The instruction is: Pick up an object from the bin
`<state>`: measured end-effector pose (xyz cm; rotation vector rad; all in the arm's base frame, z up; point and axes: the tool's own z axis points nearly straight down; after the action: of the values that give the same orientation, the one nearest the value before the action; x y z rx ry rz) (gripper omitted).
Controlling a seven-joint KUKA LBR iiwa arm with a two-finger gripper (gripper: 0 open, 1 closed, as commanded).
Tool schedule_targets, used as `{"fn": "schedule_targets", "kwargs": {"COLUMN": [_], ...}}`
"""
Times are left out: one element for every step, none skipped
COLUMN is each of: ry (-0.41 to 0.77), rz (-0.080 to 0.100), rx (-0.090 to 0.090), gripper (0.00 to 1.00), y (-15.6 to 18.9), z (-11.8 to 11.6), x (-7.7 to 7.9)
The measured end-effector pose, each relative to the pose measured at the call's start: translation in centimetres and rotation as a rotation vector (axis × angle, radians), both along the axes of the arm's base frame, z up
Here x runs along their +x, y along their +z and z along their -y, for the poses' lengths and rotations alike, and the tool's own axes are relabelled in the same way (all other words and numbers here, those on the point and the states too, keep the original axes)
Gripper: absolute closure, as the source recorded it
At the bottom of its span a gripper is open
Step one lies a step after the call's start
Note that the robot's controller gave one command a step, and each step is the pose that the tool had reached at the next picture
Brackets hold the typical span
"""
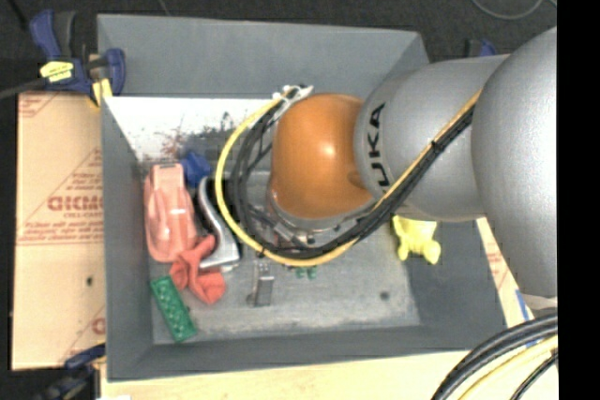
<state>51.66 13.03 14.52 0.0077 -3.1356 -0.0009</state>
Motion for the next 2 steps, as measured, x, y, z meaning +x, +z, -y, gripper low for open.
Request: {"fn": "schedule_targets", "kwargs": {"ry": [-0.004,0.171], "rz": [0.008,0.013], "rx": [0.001,-0.001], "gripper": [0.0,0.0], "y": [0.5,-2.0], "z": [0.1,-2.1], "x": [0.2,0.9]}}
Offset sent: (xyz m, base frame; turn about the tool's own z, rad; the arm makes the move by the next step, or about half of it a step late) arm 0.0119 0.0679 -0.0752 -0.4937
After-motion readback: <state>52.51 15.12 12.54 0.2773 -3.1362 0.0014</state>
